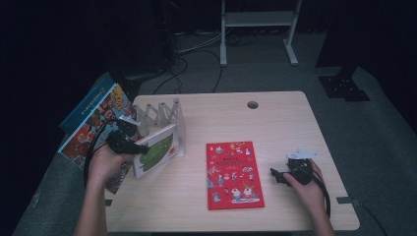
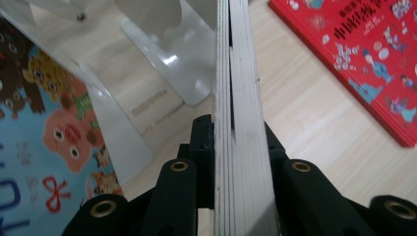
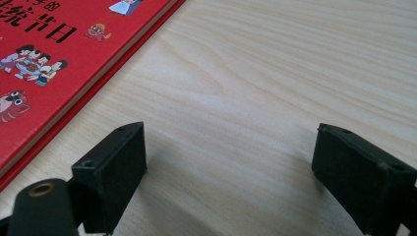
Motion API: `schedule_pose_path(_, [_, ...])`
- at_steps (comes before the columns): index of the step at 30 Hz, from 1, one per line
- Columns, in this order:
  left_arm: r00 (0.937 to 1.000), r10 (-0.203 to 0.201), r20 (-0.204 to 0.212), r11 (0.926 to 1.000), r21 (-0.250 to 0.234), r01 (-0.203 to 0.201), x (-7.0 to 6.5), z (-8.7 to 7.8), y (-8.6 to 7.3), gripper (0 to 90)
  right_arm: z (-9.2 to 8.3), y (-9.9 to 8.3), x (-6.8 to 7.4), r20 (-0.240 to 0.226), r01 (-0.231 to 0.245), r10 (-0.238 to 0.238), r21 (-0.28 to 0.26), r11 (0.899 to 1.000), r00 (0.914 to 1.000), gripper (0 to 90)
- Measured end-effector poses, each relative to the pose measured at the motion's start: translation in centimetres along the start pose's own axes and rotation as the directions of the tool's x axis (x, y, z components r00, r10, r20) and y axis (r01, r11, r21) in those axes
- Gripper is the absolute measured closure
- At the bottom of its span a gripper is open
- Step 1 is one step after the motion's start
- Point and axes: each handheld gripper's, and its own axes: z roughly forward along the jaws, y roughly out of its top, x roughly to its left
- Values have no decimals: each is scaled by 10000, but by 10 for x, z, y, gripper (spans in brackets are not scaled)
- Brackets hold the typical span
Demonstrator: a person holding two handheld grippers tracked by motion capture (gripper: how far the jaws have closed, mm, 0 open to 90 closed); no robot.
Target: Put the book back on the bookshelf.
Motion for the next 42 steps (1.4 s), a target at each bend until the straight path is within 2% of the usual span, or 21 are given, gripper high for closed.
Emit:
schedule_pose_path(3, [10000, -90, -5, 9999, -139, 90, 2, 6, 7, 755, 0, 0, 0, 14, 3, -3, -21, 10000, 10000, 122])
schedule_pose_path(8, [9993, -246, -265, 9996, -157, 242, 4, 14, 14, 755, 0, 0, -1, 14, 14, -14, -26, 10000, 10000, 122])
schedule_pose_path(14, [9985, -453, -292, 9987, -255, 445, 9, 24, 17, 754, 0, 0, -1, 15, 15, -15, -30, 10000, 10000, 122])
schedule_pose_path(18, [9977, -599, -322, 9982, -114, 596, 9, 32, 17, 753, 0, 0, -1, 18, 24, -24, -22, 10000, 10000, 122])
schedule_pose_path(27, [9973, -548, -483, 9978, 350, 565, 11, 45, 17, 752, 1, 0, -1, 30, 7, -7, -26, 10000, 10000, 122])
schedule_pose_path(36, [9959, -636, -639, 9975, 260, 653, 11, 51, 20, 750, 1, 0, -1, 37, -2, 2, -24, 10000, 10000, 122])
schedule_pose_path(40, [9962, -533, -688, 9973, 469, 566, 11, 56, 17, 745, 1, 0, -1, 44, -11, 12, -23, 10000, 10000, 123])
schedule_pose_path(42, [9971, -544, -533, 9974, 433, 568, 11, 58, 15, 730, 0, 0, -1, 52, -8, 8, -14, 10000, 10000, 123])
